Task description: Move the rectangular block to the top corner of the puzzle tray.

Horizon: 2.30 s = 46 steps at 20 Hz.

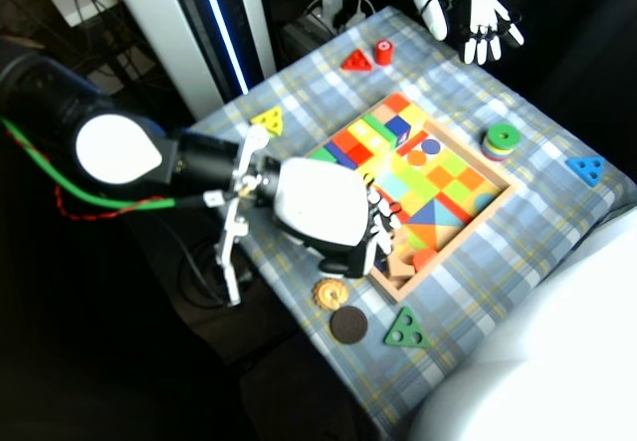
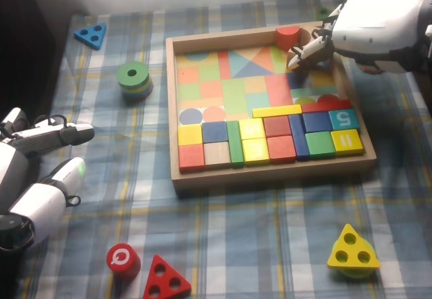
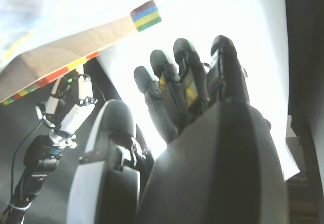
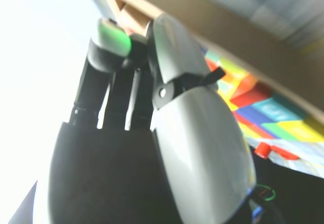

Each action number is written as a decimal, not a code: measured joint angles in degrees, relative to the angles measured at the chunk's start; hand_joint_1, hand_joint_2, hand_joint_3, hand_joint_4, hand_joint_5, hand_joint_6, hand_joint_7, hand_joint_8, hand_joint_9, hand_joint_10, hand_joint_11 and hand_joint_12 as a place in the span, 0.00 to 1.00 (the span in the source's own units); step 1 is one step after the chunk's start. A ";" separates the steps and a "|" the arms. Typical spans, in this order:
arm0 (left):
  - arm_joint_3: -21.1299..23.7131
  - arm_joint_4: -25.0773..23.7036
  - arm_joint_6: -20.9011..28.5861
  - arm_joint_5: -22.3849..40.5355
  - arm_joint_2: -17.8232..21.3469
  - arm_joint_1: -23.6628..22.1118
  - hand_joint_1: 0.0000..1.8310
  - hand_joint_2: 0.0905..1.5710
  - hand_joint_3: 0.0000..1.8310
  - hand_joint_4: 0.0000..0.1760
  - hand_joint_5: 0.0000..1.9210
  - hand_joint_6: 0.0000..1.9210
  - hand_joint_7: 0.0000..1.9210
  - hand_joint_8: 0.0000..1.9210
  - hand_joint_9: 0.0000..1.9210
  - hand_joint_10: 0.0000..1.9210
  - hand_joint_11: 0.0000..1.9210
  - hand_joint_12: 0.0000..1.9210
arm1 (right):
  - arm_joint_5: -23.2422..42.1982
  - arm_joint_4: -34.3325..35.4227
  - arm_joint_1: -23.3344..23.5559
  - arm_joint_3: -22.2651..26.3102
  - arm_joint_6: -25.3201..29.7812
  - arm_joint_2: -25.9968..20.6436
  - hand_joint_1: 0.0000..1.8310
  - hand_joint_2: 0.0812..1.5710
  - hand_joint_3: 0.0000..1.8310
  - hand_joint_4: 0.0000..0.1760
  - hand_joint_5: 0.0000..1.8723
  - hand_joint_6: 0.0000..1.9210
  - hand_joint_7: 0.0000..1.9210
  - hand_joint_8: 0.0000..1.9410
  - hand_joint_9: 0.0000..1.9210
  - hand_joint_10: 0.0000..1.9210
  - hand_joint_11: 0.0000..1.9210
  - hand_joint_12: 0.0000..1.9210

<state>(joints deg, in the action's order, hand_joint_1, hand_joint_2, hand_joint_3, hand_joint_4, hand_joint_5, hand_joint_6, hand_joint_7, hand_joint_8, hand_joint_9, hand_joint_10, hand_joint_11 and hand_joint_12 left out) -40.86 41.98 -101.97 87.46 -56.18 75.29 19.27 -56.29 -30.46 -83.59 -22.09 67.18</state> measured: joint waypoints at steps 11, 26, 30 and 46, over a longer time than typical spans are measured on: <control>0.00 0.04 0.00 0.00 0.00 0.02 0.33 0.90 0.00 0.00 0.39 0.00 0.31 0.00 0.19 0.00 0.00 0.00 | 0.90 0.57 0.09 -1.11 0.09 0.33 0.83 0.75 0.00 0.53 0.31 0.00 0.54 1.00 0.63 1.00 0.61 1.00; 0.00 0.09 0.02 0.00 -0.02 0.07 0.33 0.90 0.00 0.00 0.39 0.00 0.31 0.00 0.20 0.00 0.00 0.00 | 1.95 4.09 2.19 -4.07 -0.07 2.49 0.90 0.74 0.00 0.08 0.33 0.00 0.70 1.00 0.79 1.00 0.83 1.00; 0.00 0.22 0.04 -0.02 -0.02 0.07 0.35 0.90 0.00 0.00 0.39 0.00 0.32 0.00 0.20 0.00 0.00 0.00 | 3.26 6.14 2.80 -2.84 -0.20 0.72 0.81 0.77 0.01 0.20 0.31 0.00 0.66 1.00 0.74 1.00 0.79 1.00; 0.00 0.39 0.28 -0.02 -0.02 0.37 0.33 0.90 0.00 0.00 0.39 0.00 0.31 0.00 0.20 0.00 0.00 0.00 | 4.55 6.43 3.19 0.55 -0.26 -0.96 0.91 0.69 0.05 0.00 0.32 0.00 0.66 1.00 0.75 1.00 0.77 1.00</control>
<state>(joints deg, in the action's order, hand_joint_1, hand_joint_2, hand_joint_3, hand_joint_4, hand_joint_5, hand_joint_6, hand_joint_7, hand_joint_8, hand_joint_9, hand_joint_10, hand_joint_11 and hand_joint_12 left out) -40.86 42.37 -101.69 87.44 -56.21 75.66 23.81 -49.87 -27.27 -83.05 -22.35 66.22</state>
